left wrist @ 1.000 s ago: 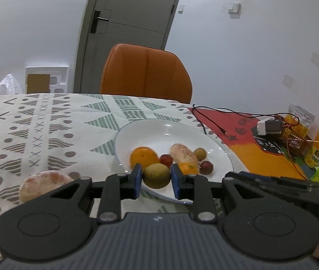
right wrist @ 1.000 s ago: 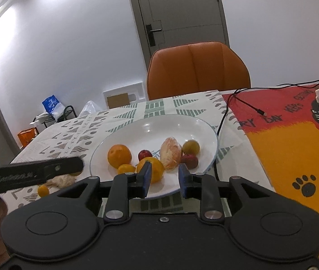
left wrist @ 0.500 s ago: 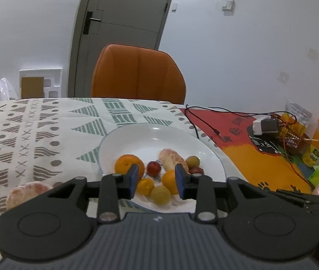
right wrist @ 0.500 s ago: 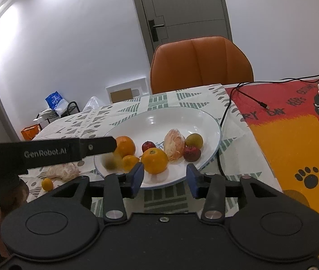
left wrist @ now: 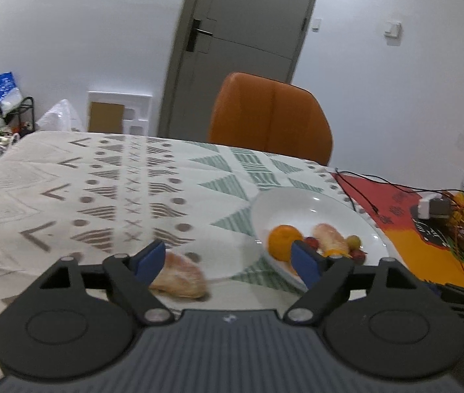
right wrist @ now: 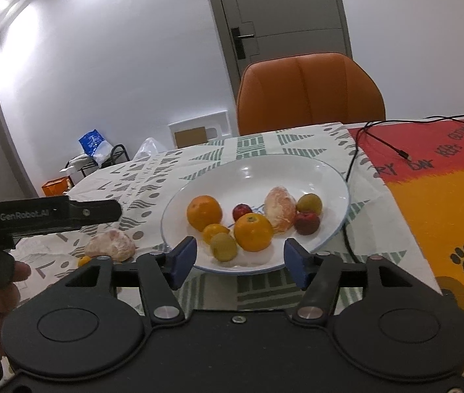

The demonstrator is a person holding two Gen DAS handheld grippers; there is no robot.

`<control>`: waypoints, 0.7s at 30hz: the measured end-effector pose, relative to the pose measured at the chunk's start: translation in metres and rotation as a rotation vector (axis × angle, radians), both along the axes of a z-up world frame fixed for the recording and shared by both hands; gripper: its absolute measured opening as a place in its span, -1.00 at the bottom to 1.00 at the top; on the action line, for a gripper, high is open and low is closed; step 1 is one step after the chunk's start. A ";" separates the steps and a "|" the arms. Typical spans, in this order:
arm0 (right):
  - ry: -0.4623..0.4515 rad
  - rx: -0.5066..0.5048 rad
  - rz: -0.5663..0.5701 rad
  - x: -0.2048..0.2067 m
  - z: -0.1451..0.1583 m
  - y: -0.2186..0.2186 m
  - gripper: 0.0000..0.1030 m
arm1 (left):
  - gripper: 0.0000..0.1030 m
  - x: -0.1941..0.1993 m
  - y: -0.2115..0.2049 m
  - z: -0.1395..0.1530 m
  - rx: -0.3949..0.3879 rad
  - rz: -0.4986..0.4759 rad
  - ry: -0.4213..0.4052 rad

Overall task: Organize fruits
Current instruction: 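Move both tools back to the last small orange and pomelo segment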

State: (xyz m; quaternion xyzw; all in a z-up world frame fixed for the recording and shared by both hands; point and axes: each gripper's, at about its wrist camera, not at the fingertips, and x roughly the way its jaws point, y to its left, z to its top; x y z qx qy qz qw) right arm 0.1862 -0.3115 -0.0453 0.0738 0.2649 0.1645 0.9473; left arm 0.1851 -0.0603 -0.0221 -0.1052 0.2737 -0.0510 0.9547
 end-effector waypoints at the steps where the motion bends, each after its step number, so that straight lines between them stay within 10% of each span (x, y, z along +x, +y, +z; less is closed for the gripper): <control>1: 0.000 -0.001 0.003 0.000 0.000 0.001 0.24 | 0.65 -0.002 0.003 0.000 0.004 0.007 0.001; 21: -0.008 -0.015 0.125 -0.011 0.004 0.043 0.76 | 0.65 -0.023 0.050 -0.017 0.032 0.052 0.056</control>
